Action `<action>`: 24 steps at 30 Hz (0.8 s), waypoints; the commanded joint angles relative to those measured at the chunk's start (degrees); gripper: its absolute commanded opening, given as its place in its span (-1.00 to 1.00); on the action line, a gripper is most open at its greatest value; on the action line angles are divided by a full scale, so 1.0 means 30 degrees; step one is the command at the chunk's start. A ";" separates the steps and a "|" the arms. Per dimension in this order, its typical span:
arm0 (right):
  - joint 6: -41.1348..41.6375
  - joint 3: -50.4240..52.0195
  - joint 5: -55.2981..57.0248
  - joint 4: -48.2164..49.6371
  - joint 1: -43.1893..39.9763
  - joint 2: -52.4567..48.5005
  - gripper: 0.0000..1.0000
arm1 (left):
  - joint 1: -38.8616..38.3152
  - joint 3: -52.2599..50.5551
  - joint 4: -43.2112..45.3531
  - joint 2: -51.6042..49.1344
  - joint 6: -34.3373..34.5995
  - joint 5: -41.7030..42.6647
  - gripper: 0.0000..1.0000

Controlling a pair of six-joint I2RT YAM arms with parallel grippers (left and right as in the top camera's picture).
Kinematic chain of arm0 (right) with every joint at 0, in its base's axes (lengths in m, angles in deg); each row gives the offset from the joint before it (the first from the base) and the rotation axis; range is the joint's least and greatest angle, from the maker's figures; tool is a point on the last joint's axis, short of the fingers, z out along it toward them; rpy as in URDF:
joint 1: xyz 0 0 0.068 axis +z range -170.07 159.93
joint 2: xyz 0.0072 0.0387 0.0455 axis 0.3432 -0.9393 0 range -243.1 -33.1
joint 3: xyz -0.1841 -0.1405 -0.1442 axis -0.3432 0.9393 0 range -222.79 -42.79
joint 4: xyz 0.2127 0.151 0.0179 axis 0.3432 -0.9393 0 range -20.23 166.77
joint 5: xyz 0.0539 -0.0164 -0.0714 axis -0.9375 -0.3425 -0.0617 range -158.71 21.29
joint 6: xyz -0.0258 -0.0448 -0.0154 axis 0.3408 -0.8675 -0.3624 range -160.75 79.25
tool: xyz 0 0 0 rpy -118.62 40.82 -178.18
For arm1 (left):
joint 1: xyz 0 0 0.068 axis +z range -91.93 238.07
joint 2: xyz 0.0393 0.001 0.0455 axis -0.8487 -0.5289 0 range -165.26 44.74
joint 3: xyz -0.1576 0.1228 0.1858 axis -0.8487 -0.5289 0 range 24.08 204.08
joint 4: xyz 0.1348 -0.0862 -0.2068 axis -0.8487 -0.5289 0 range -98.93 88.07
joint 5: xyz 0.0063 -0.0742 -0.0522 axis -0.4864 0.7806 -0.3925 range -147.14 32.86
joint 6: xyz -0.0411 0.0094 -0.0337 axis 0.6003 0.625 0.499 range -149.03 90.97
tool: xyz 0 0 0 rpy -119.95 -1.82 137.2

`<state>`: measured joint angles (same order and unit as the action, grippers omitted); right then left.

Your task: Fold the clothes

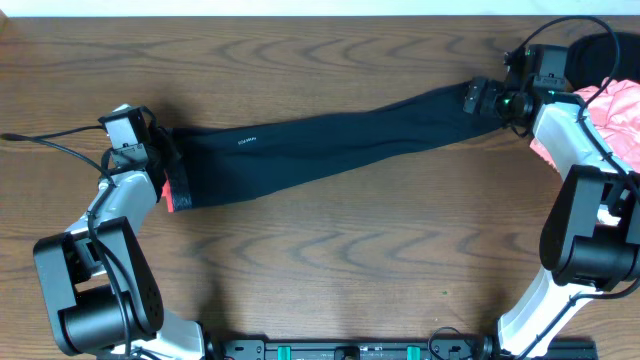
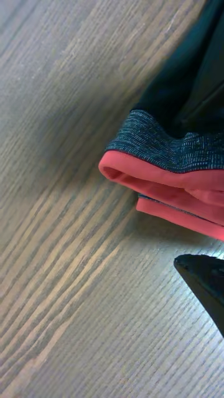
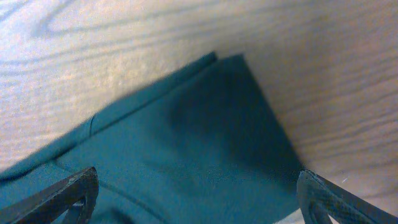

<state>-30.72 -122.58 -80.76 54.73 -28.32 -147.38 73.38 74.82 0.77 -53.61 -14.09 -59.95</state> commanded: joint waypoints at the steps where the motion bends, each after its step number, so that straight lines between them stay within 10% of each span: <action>1: 0.0036 -0.0313 -0.0809 -0.0430 -0.0780 0.0015 0.99 | -0.0066 0.0583 -0.0233 0.0758 -0.0736 0.0984 0.25; 13: -0.0219 -0.0313 -0.4313 -0.2011 -0.3337 0.0015 0.99 | -0.1370 0.0583 -0.1100 0.4903 -0.2535 -0.0284 0.21; 24: -0.0729 -0.0313 -0.4765 -0.3271 -0.3162 0.0015 0.55 | -0.3126 0.0525 -0.3381 0.2594 -0.2543 0.0284 -0.40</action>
<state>-33.13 -122.58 -93.81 45.66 -38.18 -147.38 64.77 75.50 -9.44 -42.55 -21.37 -58.86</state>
